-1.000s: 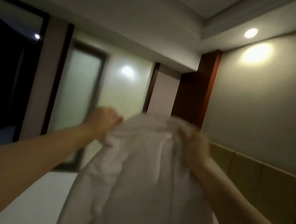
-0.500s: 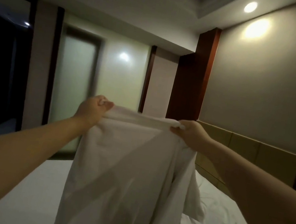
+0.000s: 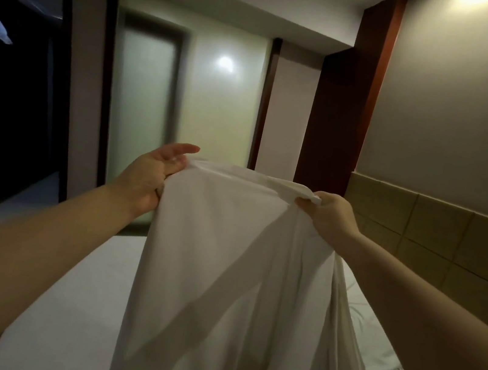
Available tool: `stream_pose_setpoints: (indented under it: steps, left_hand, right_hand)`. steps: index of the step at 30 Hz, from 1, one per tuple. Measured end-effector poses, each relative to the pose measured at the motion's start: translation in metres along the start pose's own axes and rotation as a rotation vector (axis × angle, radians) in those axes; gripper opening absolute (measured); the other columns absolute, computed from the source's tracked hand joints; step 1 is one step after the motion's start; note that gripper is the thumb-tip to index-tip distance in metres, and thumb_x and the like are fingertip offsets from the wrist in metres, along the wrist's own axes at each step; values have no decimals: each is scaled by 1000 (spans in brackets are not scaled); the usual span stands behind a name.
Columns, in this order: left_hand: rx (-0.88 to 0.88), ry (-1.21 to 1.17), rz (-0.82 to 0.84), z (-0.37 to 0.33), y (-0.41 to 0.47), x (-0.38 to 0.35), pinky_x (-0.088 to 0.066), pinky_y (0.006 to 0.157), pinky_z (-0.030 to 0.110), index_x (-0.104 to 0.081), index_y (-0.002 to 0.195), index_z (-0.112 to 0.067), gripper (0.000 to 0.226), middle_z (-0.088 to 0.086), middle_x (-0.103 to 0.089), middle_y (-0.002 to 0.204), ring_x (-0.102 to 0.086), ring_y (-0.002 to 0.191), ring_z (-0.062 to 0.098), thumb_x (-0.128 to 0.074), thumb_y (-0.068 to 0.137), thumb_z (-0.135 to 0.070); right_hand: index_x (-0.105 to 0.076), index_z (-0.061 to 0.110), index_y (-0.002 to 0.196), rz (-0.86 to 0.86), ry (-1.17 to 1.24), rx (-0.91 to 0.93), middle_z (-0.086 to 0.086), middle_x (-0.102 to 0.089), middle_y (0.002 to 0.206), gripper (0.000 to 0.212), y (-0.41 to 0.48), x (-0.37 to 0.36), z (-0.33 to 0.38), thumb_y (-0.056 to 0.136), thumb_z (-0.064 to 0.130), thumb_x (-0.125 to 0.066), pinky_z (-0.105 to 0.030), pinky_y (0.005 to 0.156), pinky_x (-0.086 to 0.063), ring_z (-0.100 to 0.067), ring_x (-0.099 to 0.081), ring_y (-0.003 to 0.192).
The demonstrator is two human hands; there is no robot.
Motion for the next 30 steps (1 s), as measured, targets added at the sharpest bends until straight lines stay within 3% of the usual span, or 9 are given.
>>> stream_pose_setpoints:
  steps: [2, 6, 8, 11, 16, 19, 25, 27, 30]
  left_hand:
    - [2, 44, -64, 1, 3, 0, -47, 46, 14, -73, 66, -21, 47, -4, -66, 71, -56, 55, 5, -43, 94, 3]
    - [6, 91, -234, -4, 1, -10, -44, 41, 14, -61, 75, -11, 32, 5, -58, 76, -55, 46, 6, -41, 93, 7]
    - [-9, 46, -272, -8, -6, -27, -43, 39, 14, -58, 74, -8, 31, 5, -60, 67, -54, 39, 5, -40, 92, 9]
    - [-115, 180, -249, -8, -21, -57, -45, 47, 17, -59, 71, -13, 36, 3, -58, 68, -55, 51, 9, -38, 89, 11]
    - [-311, 551, -114, 5, -51, -84, -46, 75, 18, -59, 73, -27, 33, -18, -57, 76, -52, 72, -1, -45, 95, -7]
    - [-392, 751, -74, 7, -64, -78, -37, 65, -1, -57, 84, -25, 25, -22, -53, 77, -49, 72, -6, -41, 98, -12]
    - [-240, 656, 31, 18, -79, -39, -44, 65, 4, -60, 102, -21, 22, -14, -61, 85, -58, 80, 1, -40, 99, -31]
    - [-188, 550, 119, 19, -88, -31, -49, 72, 11, -58, 110, -22, 44, -12, -65, 93, -62, 86, 5, -43, 83, -55]
    - [-220, 616, 179, 15, -91, -18, -50, 68, 13, -51, 106, -32, 62, -15, -64, 93, -63, 84, 4, -57, 53, -64]
  right_hand:
    - [-66, 9, 104, -58, 36, -3, -2, -60, 89, 24, 4, 3, -4, 90, 28, -61, -17, 54, -37, -8, -51, 70]
    - [-52, 11, 119, -420, 379, -111, 2, -53, 96, 27, 1, 26, -12, 94, 21, -56, -15, 58, -37, -3, -48, 75]
    - [-48, 12, 123, -479, 564, -204, 1, -53, 100, 30, -9, 21, -9, 96, 25, -53, -15, 59, -38, -5, -50, 78]
    - [-50, 14, 121, -384, 702, -299, 0, -55, 100, 30, -28, -8, 9, 95, 28, -53, -16, 59, -41, -6, -52, 78]
    - [-54, 20, 85, -257, 755, -227, 3, -53, 79, 14, -66, -52, 52, 91, 32, -59, -21, 58, -42, -10, -51, 70]
    - [-57, 19, 87, -261, 778, -195, 4, -59, 74, 12, -89, -66, 63, 89, 31, -61, -22, 55, -47, -7, -57, 62]
    - [-65, 17, 87, -117, 951, -168, 10, -66, 60, 1, -112, -88, 83, 88, 17, -64, -21, 57, -54, -4, -64, 57]
    - [-66, 20, 86, -117, 893, -117, 10, -68, 64, 4, -116, -92, 88, 88, 18, -63, -18, 58, -54, -3, -66, 63]
    - [-68, 16, 87, -51, 796, -75, 4, -69, 71, 4, -119, -100, 94, 87, 18, -65, -17, 58, -52, -6, -66, 64]
Point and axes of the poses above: each hand's wrist, its own y-axis towards the middle knuckle, its own x-axis out of the back of the hand, z = x × y, the point moved 5 cm from there along y, towards the middle knuckle
